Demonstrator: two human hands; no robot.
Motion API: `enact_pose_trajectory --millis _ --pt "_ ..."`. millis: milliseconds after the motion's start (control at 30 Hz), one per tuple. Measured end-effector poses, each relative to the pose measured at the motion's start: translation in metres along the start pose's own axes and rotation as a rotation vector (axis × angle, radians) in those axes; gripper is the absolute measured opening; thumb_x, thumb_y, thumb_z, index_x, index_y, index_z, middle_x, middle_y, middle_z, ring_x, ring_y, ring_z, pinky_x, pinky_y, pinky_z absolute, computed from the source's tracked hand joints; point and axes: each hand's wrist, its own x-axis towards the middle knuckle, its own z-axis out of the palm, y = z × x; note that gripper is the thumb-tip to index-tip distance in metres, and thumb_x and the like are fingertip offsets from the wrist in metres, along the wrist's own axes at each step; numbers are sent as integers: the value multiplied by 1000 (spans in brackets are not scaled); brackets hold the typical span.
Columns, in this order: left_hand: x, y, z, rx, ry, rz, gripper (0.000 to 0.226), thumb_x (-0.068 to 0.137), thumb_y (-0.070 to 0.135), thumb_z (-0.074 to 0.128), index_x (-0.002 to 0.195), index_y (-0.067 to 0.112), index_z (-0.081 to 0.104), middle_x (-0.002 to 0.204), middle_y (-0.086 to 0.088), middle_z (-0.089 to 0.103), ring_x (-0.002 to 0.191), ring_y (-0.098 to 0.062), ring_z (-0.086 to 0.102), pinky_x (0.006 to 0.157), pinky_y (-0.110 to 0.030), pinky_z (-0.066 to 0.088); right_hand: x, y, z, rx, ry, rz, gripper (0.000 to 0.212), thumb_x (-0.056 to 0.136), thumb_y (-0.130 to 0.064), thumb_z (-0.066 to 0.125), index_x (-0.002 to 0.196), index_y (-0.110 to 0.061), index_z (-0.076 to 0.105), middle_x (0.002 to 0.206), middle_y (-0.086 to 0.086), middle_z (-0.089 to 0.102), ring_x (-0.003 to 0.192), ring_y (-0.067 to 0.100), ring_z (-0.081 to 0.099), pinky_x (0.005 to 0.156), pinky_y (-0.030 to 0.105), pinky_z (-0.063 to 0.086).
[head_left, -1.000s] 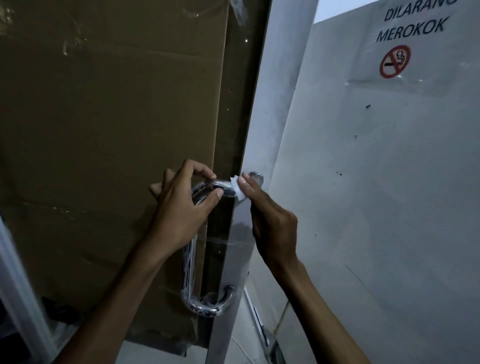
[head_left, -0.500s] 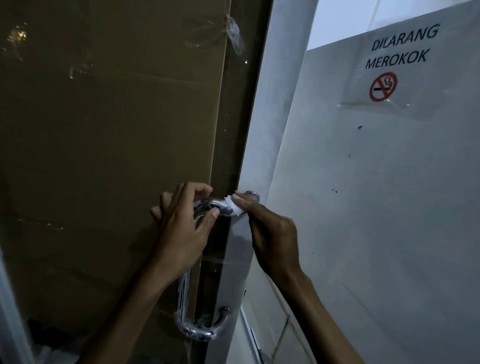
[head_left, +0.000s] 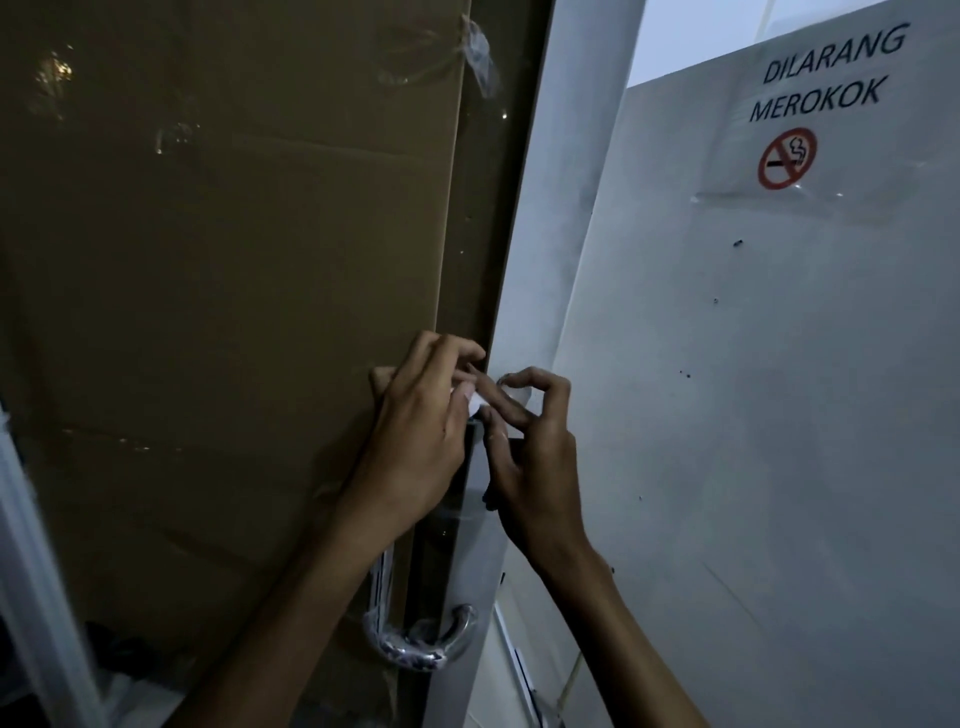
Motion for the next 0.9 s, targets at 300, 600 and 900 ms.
enact_pose_trajectory --millis 300,600,900 --pt "-7 -5 -7 363 58 194 23 98 9 62 105 30 71 107 15 70 93 -14 61 85 -41 29 6 3 -20 42 389 -5 25 104 -3 50 126 -13 44 111 -7 79 45 20 55 42 43 49" --pt "-12 -22 -16 397 72 214 35 93 6 71 124 21 75 118 5 77 102 -19 64 89 -35 27 21 35 0 -83 422 227 46 103 -34 59 142 -23 36 117 -1 61 67 9 66 60 25 54" --pt "-45 -39 -11 370 -12 149 55 102 29 52 155 13 48 160 1 47 145 -12 46 110 -39 28 30 53 0 -201 175 400 56 106 -58 37 153 -28 37 148 5 54 119 26 63 89 59 59"
